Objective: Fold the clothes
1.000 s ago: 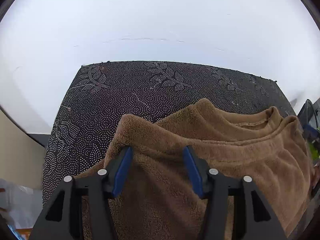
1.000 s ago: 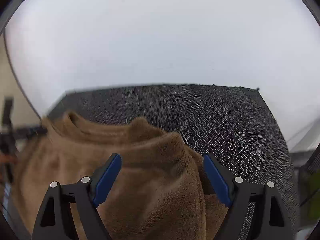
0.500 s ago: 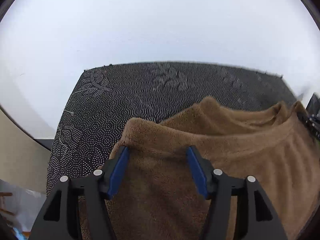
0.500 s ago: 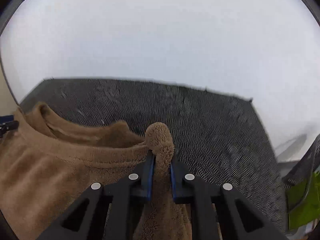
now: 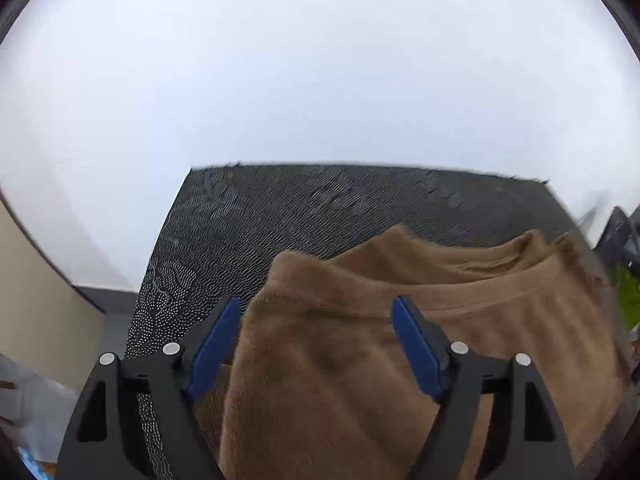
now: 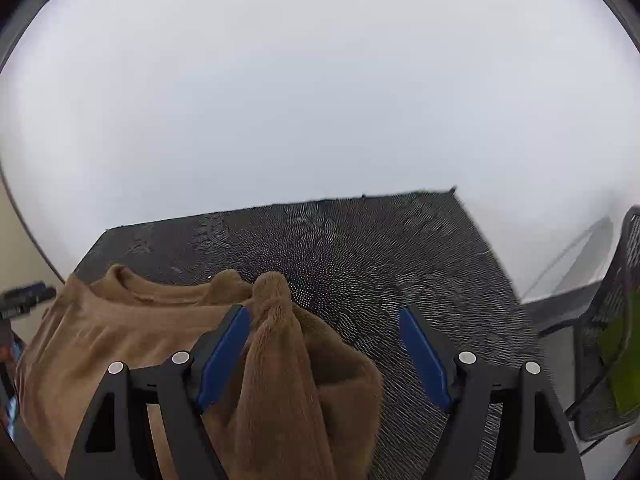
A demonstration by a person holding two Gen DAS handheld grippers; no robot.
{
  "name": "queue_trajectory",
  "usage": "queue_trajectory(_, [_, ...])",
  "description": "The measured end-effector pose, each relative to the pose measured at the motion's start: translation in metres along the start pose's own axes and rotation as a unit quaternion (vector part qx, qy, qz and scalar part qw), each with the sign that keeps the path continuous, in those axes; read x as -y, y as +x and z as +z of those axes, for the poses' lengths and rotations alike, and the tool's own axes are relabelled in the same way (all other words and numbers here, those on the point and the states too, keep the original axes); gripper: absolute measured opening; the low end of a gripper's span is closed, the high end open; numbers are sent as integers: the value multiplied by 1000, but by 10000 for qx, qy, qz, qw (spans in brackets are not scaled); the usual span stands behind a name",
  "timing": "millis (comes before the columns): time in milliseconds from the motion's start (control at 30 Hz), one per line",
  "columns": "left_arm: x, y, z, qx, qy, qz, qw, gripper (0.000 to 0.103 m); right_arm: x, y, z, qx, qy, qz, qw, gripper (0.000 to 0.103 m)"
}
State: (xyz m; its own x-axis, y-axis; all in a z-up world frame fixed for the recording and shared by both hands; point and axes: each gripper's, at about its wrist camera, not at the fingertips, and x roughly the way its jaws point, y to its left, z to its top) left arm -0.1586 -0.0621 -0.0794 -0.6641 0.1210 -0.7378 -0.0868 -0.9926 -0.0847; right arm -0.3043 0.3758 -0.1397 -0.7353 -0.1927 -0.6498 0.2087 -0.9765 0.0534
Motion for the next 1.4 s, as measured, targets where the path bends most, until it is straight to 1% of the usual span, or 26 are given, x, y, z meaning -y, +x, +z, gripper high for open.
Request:
queue_trajectory(33, [7,1,-1,-50,75,-127,9999,85,-11,-6,-5,5,-174,78,9998,79])
queue_trajectory(100, [27,11,-9,-319,280,-401,9983,85,-32,-18,-15,-2,-524,245,9983,79])
queue_trajectory(133, [33,18,-13,-433,367,-417,9975,85,-46,-16,-22,-95,-703,389,9967,79])
queue_trajectory(167, [38,27,-18,-564,471,-358,9967,85,-59,-13,-29,-189,-869,542,9946,79])
queue_trajectory(200, [44,36,-23,-699,577,-290,9955,85,-67,-9,-35,-285,-957,707,9925,79])
queue_trajectory(233, [44,46,-28,-825,632,-164,9944,85,-67,-5,-38,-353,-947,738,9921,79])
queue_trajectory(300, [32,56,-34,-920,415,-221,9946,87,-67,4,-44,-490,-925,800,9913,79])
queue_trajectory(433, [15,53,-36,-767,144,-246,9966,87,-67,22,-57,-764,-880,923,9889,79])
queue_trajectory(533, [21,53,-38,-746,298,-75,9967,87,-68,35,-66,-954,-865,992,9867,81])
queue_trajectory(567, [25,54,-39,-763,391,19,9963,87,-72,37,-67,-945,-938,916,9869,81])
queue_trajectory(633, [30,56,-37,-810,499,110,9954,89,-72,42,-65,-950,-947,917,9867,83])
queue_trajectory(700, [30,55,-34,-851,474,71,9952,89,-73,47,-63,-951,-958,919,9866,83])
queue_trajectory(767, [29,45,-34,-873,346,-3,9956,89,-73,42,-63,-919,-896,923,9874,83])
queue_trajectory(833, [30,28,-36,-767,275,-91,9966,90,-72,34,-62,-884,-756,916,9890,83])
queue_trajectory(900, [38,7,-44,-610,364,-302,9970,94,-69,12,-58,-677,-468,840,9931,84])
queue_trajectory(967, [48,0,-55,-645,480,-407,9959,97,-74,-6,-57,-477,-394,978,9933,84])
queue_trajectory(1033, [57,-6,-66,-692,596,-508,9945,98,-90,-14,-62,-489,-604,1077,9911,84])
queue_trajectory(1133, [64,-3,-79,-734,730,-401,9938,98,-110,-4,-76,-648,-940,1026,9881,84])
queue_trajectory(1167, [63,2,-82,-714,708,-409,9941,100,-115,3,-81,-728,-1010,989,9873,84])
queue_trajectory(1200, [60,7,-85,-688,674,-426,9944,102,-119,9,-86,-809,-1079,952,9863,86])
queue_trajectory(1233, [60,9,-85,-673,676,-410,9946,102,-122,14,-91,-876,-1134,922,9854,90])
queue_trajectory(1300, [60,13,-86,-646,694,-365,9948,103,-122,17,-90,-890,-1115,927,9854,95])
queue_trajectory(1400, [60,17,-86,-631,704,-326,9950,103,-121,21,-89,-912,-1088,935,9854,98])
